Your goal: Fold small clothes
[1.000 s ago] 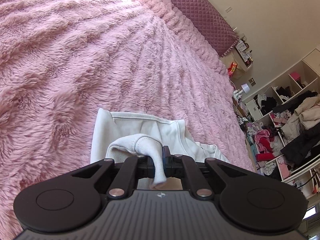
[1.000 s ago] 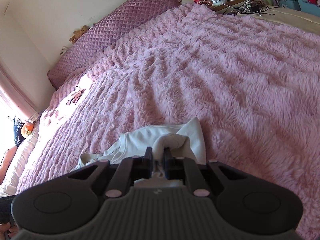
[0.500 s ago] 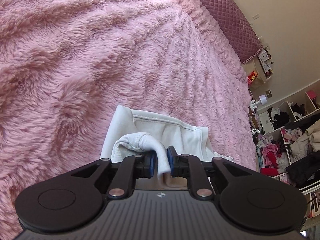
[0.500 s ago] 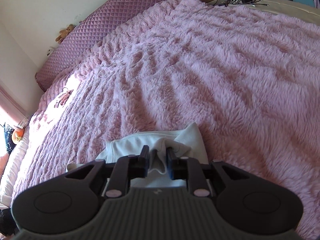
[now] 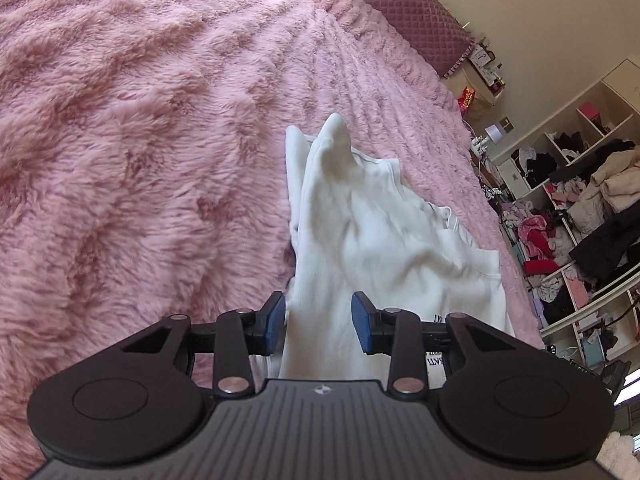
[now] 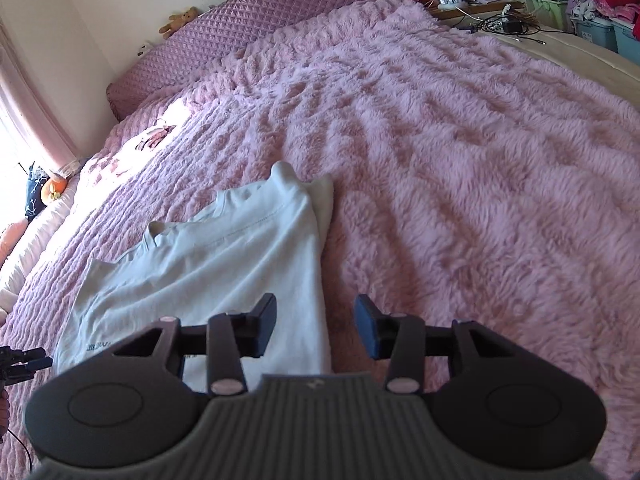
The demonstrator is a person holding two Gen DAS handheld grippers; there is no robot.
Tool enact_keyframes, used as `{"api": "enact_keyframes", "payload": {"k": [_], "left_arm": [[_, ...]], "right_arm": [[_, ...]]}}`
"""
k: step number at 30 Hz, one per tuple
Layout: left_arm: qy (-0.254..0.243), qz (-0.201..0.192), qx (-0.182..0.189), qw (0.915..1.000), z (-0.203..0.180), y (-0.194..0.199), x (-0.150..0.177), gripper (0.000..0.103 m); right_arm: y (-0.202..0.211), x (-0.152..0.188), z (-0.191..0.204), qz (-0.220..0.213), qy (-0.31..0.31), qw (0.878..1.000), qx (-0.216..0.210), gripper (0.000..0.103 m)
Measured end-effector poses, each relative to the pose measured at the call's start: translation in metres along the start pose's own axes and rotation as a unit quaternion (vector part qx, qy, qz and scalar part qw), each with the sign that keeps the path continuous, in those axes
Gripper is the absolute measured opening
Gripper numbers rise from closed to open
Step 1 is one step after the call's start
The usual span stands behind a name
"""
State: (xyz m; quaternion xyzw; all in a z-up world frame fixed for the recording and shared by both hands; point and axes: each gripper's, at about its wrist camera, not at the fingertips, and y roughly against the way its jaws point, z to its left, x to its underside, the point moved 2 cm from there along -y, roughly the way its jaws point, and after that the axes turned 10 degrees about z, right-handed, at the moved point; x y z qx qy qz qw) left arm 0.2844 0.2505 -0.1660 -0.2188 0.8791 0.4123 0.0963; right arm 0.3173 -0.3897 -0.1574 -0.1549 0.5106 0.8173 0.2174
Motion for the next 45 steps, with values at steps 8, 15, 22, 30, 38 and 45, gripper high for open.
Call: {"api": "enact_keyframes", "payload": {"k": [8, 15, 22, 30, 38, 45], "left_arm": [[-0.006, 0.02, 0.023, 0.9995, 0.015, 0.002, 0.031, 0.044], [-0.046, 0.015, 0.002, 0.9988, 0.004, -0.015, 0.028, 0.007], [-0.061, -0.04, 0.028, 0.9969, -0.012, 0.01, 0.031, 0.003], [-0.047, 0.061, -0.069, 0.9947, 0.006, -0.026, 0.036, 0.003], [-0.086, 0.059, -0.067, 0.9923, -0.002, -0.011, -0.006, 0.023], [-0.135, -0.025, -0.085, 0.9869, -0.031, -0.037, -0.072, 0.029]], "right_arm": [[-0.017, 0.036, -0.003, 0.037, 0.012, 0.999, -0.006, 0.049], [-0.034, 0.035, 0.005, 0.048, 0.022, 0.999, -0.006, 0.006], [-0.003, 0.026, 0.009, 0.013, 0.019, 1.0, -0.018, 0.0], [-0.02, 0.041, -0.01, 0.052, 0.003, 0.999, 0.001, 0.0], [-0.008, 0.025, -0.018, 0.002, -0.022, 1.0, -0.018, 0.041], [-0.046, -0.052, 0.029, -0.049, 0.074, 0.996, 0.011, 0.04]]}}
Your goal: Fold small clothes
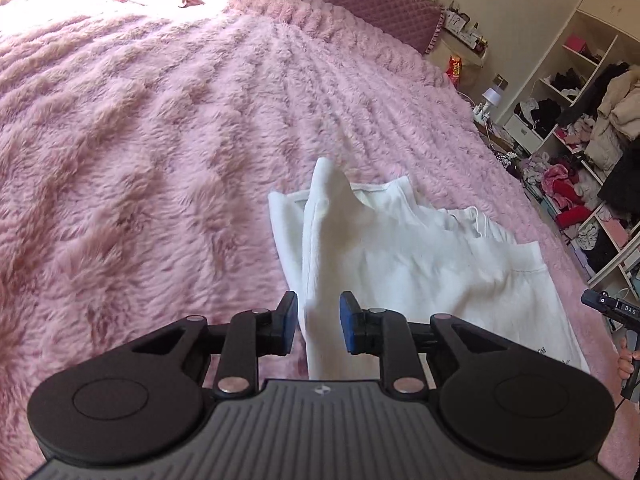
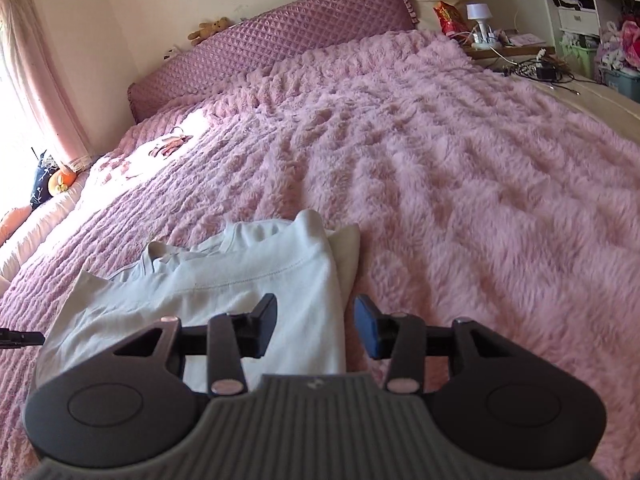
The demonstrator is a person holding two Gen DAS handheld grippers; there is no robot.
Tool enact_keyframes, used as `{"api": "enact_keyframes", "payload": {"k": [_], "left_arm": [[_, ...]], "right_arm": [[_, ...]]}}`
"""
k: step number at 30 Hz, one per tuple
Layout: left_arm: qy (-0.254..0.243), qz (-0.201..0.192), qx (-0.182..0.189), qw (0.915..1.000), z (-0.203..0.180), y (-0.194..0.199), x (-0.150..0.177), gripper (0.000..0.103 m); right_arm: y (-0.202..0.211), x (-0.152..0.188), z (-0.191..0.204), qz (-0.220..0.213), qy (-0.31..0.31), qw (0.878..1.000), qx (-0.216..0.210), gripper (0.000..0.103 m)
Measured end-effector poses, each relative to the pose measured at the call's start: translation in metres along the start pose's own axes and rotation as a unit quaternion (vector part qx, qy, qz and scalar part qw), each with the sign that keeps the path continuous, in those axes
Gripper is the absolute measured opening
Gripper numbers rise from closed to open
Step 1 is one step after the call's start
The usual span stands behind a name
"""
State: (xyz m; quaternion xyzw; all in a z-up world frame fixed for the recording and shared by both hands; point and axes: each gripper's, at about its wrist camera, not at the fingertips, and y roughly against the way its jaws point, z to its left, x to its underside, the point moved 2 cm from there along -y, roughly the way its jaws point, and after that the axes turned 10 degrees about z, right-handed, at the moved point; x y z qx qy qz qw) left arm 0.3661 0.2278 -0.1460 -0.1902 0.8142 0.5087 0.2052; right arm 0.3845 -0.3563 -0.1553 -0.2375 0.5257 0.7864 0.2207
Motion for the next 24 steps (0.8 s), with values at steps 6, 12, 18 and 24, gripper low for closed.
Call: {"api": "enact_keyframes", "payload": {"k": [6, 12, 18, 24], "left_arm": [[-0.02, -0.057, -0.054, 0.9967, -0.018, -0.029, -0.04, 0.043], [-0.037, -0.035, -0.093, 0.9943, -0.027, -0.066, -0.059, 0.045], [-0.049, -0.029, -0.079, 0.9953, -0.029, -0.079, -0.056, 0.028], [-0.085, -0.075, -0.089, 0.9895, -0.041, -0.065, -0.053, 0.01]], "right_arm": [[-0.051, -0.043, 0.02, -0.002, 0.041, 0.999, 0.024, 0.047], [-0.089, -0.059, 0.025, 0.006, 0.062, 0.997, 0.055, 0.053], [-0.113, -0.067, 0.022, 0.004, 0.067, 0.996, 0.067, 0.052], [-0.117, -0.068, 0.021, 0.004, 0.063, 0.997, 0.042, 0.001]]}}
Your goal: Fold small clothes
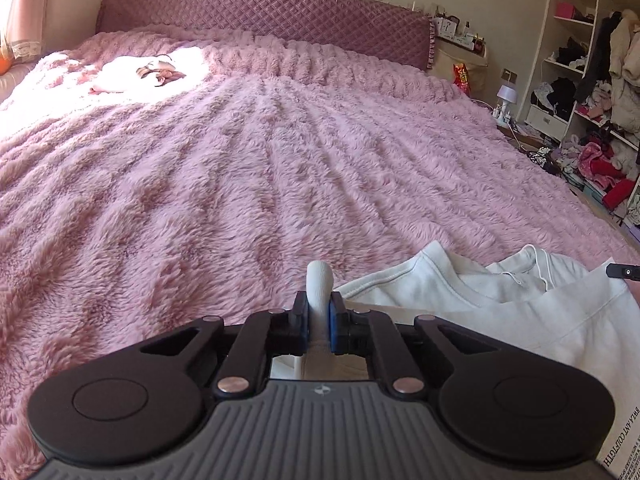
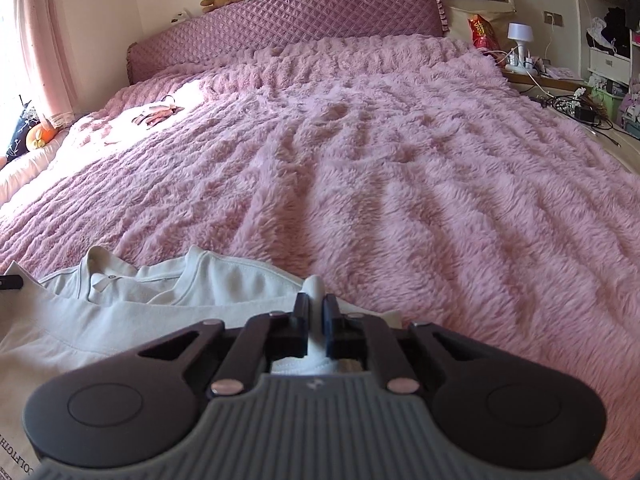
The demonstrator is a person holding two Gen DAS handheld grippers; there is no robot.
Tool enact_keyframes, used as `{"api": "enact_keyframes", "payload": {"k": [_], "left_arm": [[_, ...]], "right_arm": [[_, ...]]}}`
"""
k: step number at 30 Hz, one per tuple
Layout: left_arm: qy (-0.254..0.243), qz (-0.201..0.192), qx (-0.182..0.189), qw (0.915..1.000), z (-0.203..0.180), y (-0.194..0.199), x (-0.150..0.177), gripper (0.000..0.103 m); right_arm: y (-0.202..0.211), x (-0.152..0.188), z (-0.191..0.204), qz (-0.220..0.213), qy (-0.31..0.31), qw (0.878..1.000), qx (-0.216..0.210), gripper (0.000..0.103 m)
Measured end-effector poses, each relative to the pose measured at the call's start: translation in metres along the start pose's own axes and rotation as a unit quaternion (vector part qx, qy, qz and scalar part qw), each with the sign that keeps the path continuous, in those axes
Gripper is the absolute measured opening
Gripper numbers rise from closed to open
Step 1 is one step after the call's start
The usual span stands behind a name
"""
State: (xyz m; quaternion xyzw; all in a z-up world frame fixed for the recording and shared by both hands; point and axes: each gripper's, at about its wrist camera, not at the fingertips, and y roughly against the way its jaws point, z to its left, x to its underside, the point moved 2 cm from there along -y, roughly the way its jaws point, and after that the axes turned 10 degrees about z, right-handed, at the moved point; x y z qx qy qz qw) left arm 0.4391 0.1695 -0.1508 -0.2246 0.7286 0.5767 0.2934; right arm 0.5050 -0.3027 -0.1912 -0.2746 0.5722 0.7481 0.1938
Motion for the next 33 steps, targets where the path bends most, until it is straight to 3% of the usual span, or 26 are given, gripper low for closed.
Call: {"api": "enact_keyframes", "payload": {"k": [3, 13, 17, 18, 20, 21, 22, 27, 30, 33], "left_arm": [[0.02, -0.039, -0.003, 0.999, 0.006, 0.012, -0.006, 0.008], [0.034, 0.027, -0.035, 0.9984, 0.019, -0.035, 0.001, 0.005], [0.044, 0.048, -0.045, 0.9969, 0.024, -0.043, 0.004, 0.013], [0.045, 0.047, -0.049, 0.9967, 0.025, -0.04, 0.003, 0.02], [0.047, 0.044, -0.05, 0.9967, 0.026, -0.031, -0.001, 0.025], [0.048, 0.038, -0.049, 0.9969, 0.026, -0.024, -0.002, 0.026], [0.048, 0.03, -0.047, 0.9973, 0.025, -0.014, -0.003, 0.026], [0.039, 0.006, -0.001, 0.9992, 0.017, 0.046, 0.011, 0.028], [0.029, 0.009, 0.029, 0.9991, 0.002, 0.083, 0.038, 0.036], [0.029, 0.024, 0.051, 0.998, -0.012, 0.101, 0.07, 0.037]], "right_arm": [[0.012, -0.004, 0.0, -0.031, -0.004, 1.0, -0.001, 0.001], [-0.02, 0.002, -0.001, -0.003, -0.009, 0.999, 0.045, 0.001], [-0.03, 0.008, -0.005, 0.006, -0.02, 0.998, 0.051, 0.002], [-0.03, 0.009, -0.006, 0.003, -0.024, 0.998, 0.06, 0.011], [-0.022, 0.009, -0.007, -0.012, -0.034, 0.998, 0.06, 0.029], [-0.017, 0.009, -0.006, -0.019, -0.036, 0.997, 0.065, 0.043], [-0.007, 0.01, -0.004, -0.033, -0.036, 0.997, 0.066, 0.047], [0.054, 0.032, 0.006, -0.058, -0.034, 0.998, 0.0, 0.047], [0.09, 0.059, 0.013, -0.054, -0.024, 0.998, -0.019, 0.048], [0.12, 0.094, 0.021, -0.046, -0.017, 0.998, -0.04, 0.048]]}}
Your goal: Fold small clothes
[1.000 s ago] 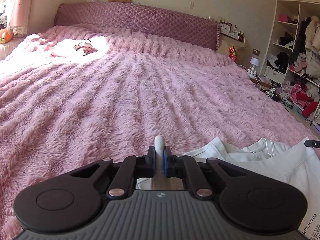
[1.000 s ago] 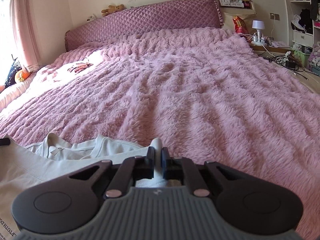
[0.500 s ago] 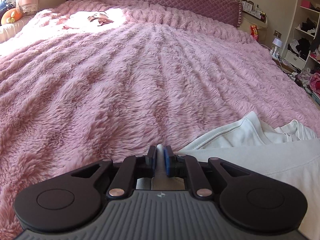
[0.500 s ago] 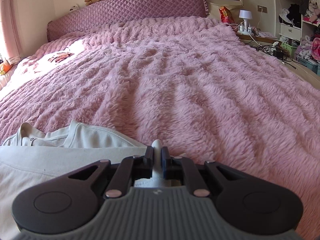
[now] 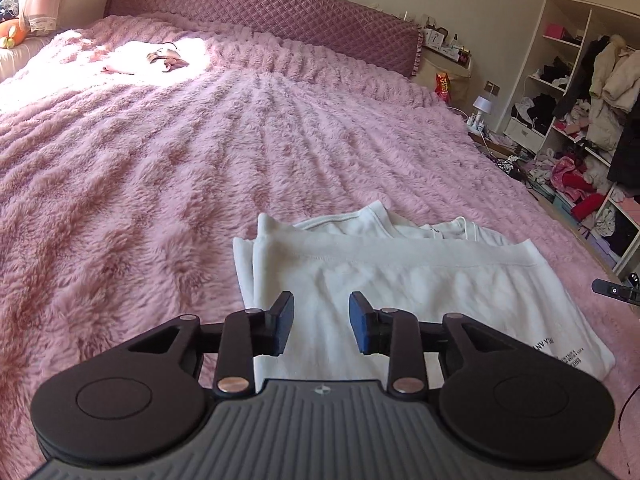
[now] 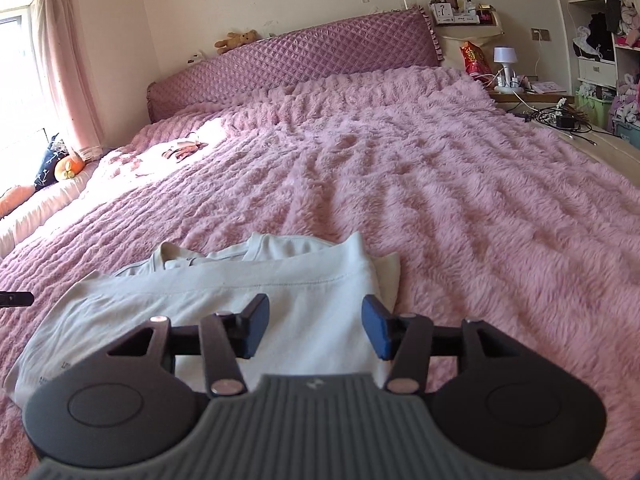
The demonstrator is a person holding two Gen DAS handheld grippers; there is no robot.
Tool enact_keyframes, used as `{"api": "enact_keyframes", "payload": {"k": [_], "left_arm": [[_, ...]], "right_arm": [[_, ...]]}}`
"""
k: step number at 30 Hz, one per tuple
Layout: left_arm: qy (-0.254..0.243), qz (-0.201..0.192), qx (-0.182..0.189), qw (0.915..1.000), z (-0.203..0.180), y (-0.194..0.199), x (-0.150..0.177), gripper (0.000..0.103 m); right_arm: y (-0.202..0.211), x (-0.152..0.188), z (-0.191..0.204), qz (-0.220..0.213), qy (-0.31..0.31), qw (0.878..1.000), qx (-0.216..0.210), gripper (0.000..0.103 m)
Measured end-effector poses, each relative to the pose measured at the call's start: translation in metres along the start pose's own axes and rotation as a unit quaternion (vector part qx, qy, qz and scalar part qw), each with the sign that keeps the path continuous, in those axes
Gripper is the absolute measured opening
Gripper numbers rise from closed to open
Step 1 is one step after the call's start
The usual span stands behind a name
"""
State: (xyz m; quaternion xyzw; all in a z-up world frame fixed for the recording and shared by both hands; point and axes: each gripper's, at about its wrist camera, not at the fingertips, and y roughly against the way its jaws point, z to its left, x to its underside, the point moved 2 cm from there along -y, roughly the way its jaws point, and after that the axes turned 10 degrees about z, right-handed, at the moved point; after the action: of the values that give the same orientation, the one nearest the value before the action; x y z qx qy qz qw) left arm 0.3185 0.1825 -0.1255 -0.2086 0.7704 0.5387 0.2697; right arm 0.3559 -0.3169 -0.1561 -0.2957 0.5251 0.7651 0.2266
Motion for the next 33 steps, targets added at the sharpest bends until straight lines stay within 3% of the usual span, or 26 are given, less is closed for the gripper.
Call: {"api": "enact_keyframes", "payload": {"k": [3, 5, 7, 10, 13, 26, 28, 30, 33], "left_arm": [[0.01, 0.019, 0.019, 0.9996, -0.01, 0.003, 0.027, 0.037], [0.013, 0.034, 0.019, 0.9991, -0.013, -0.001, 0.04, 0.037], [0.02, 0.051, 0.008, 0.9985, -0.012, -0.007, 0.047, 0.037], [0.032, 0.062, 0.002, 0.9976, -0.005, -0.014, 0.051, 0.037], [0.036, 0.083, -0.002, 0.9959, -0.001, -0.025, 0.053, 0.037], [0.059, 0.084, -0.013, 0.9946, -0.006, -0.024, 0.056, 0.037], [0.061, 0.084, -0.02, 0.9943, -0.009, -0.02, 0.053, 0.037], [0.052, 0.085, -0.035, 0.9944, -0.015, -0.016, 0.051, 0.037], [0.043, 0.08, -0.048, 0.9947, -0.026, -0.009, 0.049, 0.037]], "right_arm": [[0.02, 0.029, 0.013, 0.019, 0.014, 0.998, -0.056, 0.046], [0.024, 0.047, 0.021, 0.04, 0.028, 0.996, -0.069, 0.046], [0.022, 0.06, 0.023, 0.067, 0.031, 0.995, -0.066, 0.046], [0.018, 0.079, 0.019, 0.088, 0.033, 0.995, -0.023, 0.046], [0.014, 0.088, 0.006, 0.088, 0.005, 0.996, -0.01, 0.045], [0.014, 0.085, 0.013, 0.089, -0.016, 0.995, 0.031, 0.047], [0.025, 0.081, 0.019, 0.071, -0.037, 0.995, 0.052, 0.05], [0.043, 0.075, 0.031, 0.034, -0.064, 0.997, 0.037, 0.052], [0.051, 0.063, 0.065, 0.015, -0.022, 0.999, 0.027, 0.053]]}}
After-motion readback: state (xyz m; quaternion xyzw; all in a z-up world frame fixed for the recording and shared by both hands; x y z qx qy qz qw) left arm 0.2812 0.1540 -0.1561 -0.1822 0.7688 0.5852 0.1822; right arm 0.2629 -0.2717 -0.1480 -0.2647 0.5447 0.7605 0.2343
